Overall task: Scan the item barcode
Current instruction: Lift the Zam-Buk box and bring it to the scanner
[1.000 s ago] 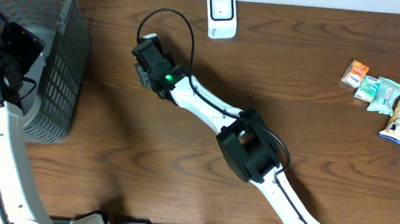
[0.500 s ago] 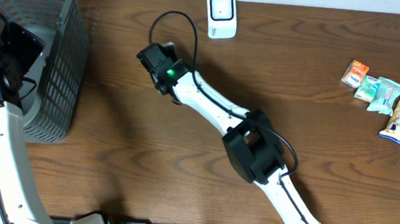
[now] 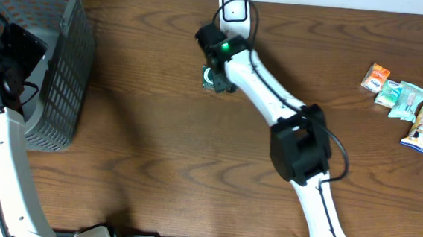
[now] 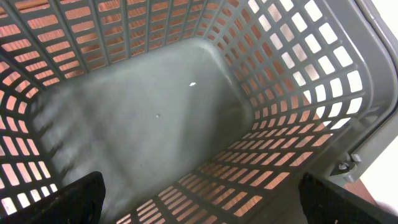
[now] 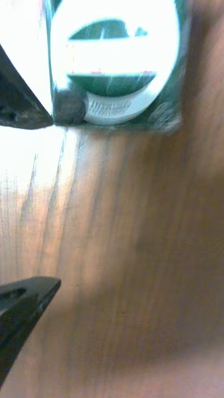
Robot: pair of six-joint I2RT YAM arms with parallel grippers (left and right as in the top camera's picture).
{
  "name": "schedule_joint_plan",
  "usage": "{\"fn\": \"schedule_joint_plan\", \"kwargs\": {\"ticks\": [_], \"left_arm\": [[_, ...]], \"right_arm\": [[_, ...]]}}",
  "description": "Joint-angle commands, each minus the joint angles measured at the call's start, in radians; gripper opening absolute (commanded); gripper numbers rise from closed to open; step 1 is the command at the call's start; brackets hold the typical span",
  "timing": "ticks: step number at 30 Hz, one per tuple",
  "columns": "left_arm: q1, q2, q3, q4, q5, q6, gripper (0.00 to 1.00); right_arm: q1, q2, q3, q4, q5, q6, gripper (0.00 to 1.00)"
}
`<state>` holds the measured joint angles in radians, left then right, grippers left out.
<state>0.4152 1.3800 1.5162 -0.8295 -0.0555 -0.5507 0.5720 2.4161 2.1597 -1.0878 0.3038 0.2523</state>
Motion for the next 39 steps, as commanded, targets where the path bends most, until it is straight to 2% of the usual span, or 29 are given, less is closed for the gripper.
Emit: {"fn": "schedule_joint_plan", "kwargs": {"ticks": [1,3,4,10,16,22,30,35,37,39], "left_arm": [[0.003,0.000,0.006,0.000,-0.009,-0.005,0.98],[0.003,0.000,0.006,0.000,-0.009,-0.005,0.98],[0.003,0.000,0.006,0.000,-0.009,-0.005,0.98],[0.003,0.000,0.006,0.000,-0.009,-0.005,0.98],[0.003,0.000,0.006,0.000,-0.009,-0.005,0.98],[0.003,0.000,0.006,0.000,-0.009,-0.005,0.97],[0.003,0.000,0.006,0.000,-0.009,-0.005,0.98],[0.003,0.000,0.006,0.000,-0.009,-0.005,0.98],[0.003,0.000,0.006,0.000,-0.009,-0.005,0.98],[0.003,0.000,0.006,0.000,-0.009,-0.005,0.98]], "right_arm": [[-0.013,-0.056,-0.002,0.052,-0.212,-0.299,0.83],[-0.026,-0.049,-0.002,0.089,-0.288,-0.449,0.97],[-0.031,-0.048,-0.002,0.106,-0.305,-0.495,0.99],[-0.051,-0.041,-0.004,0.240,-0.347,-0.631,0.99],[-0.063,-0.041,-0.019,0.196,-0.599,-0.898,0.99],[-0.065,-0.041,-0.096,0.198,-0.595,-1.056,0.98],[-0.077,-0.041,-0.242,0.327,-0.542,-1.080,0.94],[-0.077,-0.041,-0.251,0.301,-0.538,-1.075,0.93],[-0.072,-0.043,-0.249,0.272,-0.538,-1.037,0.98],[-0.066,-0.049,-0.248,0.236,-0.538,-1.003,0.99]]}}
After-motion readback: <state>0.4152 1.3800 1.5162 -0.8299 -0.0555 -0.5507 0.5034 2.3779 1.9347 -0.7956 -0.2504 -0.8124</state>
